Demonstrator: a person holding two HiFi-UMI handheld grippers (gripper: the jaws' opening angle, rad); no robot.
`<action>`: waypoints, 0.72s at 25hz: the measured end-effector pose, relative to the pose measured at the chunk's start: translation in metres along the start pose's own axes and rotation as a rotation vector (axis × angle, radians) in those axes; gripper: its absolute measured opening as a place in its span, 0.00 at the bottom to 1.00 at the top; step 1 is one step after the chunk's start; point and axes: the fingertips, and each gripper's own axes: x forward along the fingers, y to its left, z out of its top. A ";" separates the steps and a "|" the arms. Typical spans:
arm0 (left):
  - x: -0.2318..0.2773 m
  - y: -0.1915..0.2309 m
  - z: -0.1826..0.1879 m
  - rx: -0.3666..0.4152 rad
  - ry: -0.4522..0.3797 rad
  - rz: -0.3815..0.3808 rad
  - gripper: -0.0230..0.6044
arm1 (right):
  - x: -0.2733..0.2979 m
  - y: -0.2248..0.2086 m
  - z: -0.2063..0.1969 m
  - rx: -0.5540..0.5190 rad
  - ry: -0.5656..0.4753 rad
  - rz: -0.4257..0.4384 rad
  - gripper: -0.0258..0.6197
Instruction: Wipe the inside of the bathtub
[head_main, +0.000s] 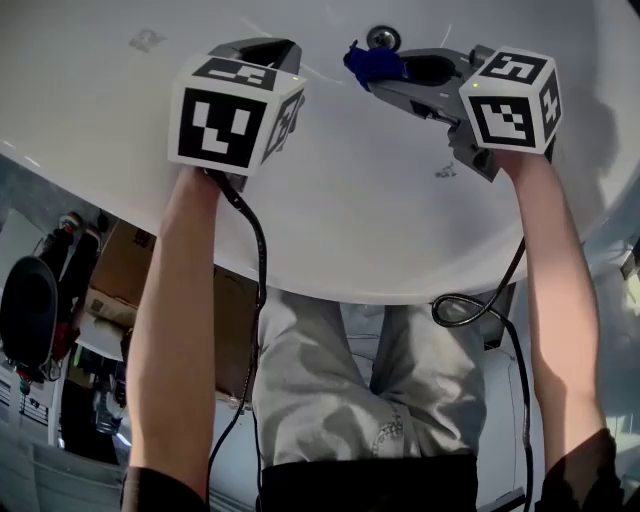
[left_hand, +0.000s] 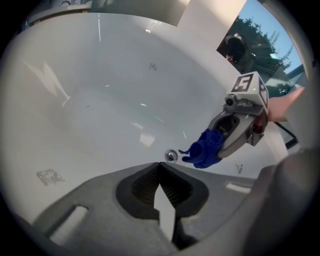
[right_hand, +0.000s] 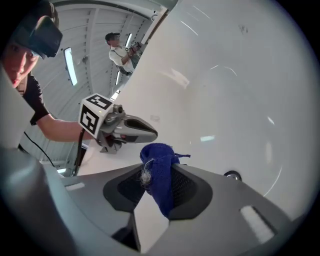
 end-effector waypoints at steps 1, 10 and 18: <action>0.000 0.002 -0.002 -0.008 -0.001 0.002 0.04 | 0.007 -0.009 0.001 -0.019 -0.001 -0.015 0.23; -0.001 0.017 -0.007 -0.060 -0.083 0.064 0.04 | 0.085 -0.055 -0.041 -0.136 0.114 -0.078 0.23; 0.006 0.012 -0.003 -0.065 -0.087 0.027 0.04 | 0.122 -0.092 -0.079 -0.108 0.225 -0.184 0.23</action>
